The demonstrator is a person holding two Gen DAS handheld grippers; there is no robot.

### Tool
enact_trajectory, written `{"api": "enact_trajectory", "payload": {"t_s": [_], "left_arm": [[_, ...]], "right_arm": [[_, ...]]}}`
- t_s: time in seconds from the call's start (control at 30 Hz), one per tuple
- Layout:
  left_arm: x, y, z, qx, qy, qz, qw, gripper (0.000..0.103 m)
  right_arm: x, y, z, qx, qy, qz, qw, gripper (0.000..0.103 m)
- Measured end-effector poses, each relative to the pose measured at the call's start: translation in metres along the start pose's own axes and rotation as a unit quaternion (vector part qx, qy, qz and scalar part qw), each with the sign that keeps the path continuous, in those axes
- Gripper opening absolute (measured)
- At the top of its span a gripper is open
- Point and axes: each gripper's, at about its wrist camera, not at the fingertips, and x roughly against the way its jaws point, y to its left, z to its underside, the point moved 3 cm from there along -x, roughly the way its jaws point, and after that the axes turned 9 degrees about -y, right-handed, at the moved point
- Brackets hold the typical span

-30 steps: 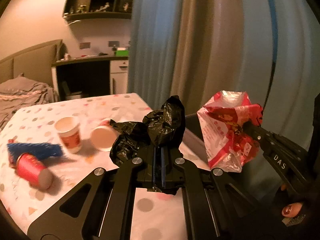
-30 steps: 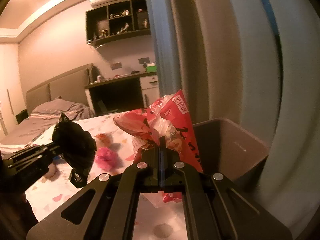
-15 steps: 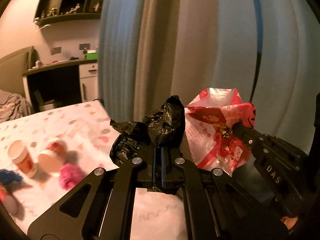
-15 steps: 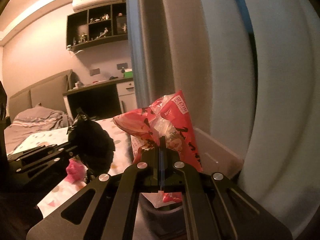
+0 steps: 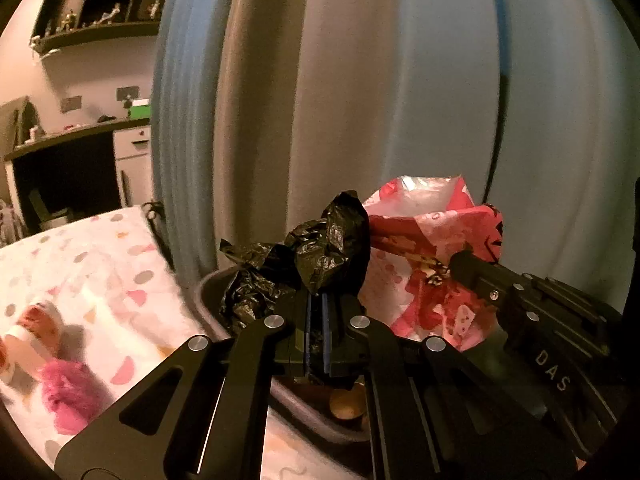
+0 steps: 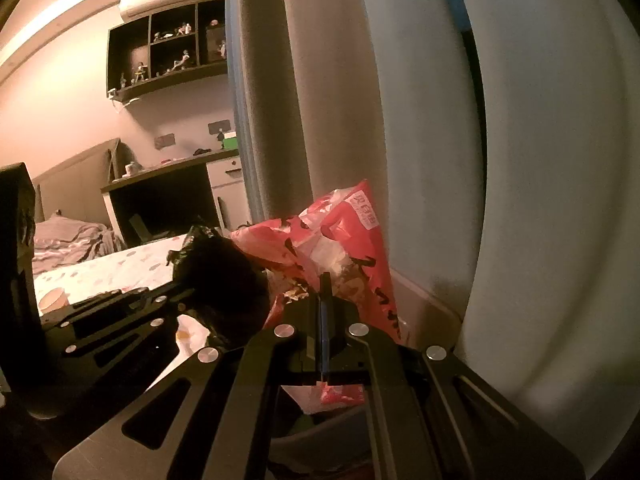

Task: Collect trash
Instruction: 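Lift the black bag and red snack bag and carry both over the bin, then open both grippers to drop the black and red bags into the bin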

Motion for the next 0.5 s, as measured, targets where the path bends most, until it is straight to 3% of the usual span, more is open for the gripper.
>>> {"api": "enact_trajectory", "payload": {"t_s": [0.5], "left_arm": [[-0.027,0.003,0.027,0.025,0.039,0.033,0.9984,0.004]], "right_arm": [[-0.018,-0.007,0.014,-0.006,0.027,0.001,1.000,0.000]]}}
